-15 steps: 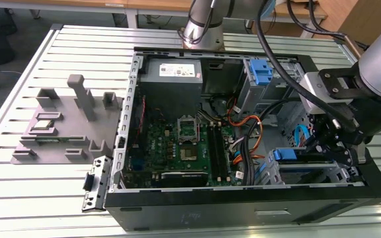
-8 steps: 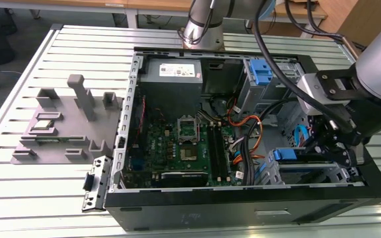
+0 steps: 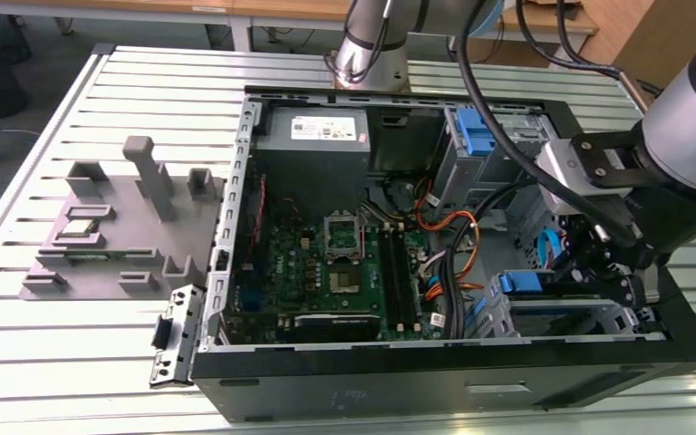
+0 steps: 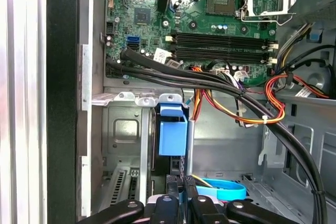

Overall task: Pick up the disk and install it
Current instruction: 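Insert the first disk wire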

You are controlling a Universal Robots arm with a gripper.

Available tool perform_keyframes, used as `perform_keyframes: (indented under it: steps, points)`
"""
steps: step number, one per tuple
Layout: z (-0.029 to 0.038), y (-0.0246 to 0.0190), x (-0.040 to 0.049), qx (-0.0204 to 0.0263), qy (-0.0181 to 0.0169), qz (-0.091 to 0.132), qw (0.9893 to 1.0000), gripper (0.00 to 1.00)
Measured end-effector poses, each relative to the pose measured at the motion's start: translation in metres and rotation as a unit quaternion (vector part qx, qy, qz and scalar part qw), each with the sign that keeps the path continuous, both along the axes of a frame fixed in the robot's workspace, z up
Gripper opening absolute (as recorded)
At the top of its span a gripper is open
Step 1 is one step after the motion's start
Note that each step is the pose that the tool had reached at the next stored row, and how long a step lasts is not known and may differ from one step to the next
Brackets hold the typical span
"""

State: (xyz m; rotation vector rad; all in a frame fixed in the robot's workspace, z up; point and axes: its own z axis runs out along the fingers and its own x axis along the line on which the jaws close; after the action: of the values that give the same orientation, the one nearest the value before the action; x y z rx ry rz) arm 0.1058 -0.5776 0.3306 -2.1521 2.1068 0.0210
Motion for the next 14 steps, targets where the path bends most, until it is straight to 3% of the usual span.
perform_keyframes:
  steps: [14]
  points:
    - [-0.0017, 0.0000, -0.0001, -0.0003, 0.0000, 0.000, 1.0000, 0.16]
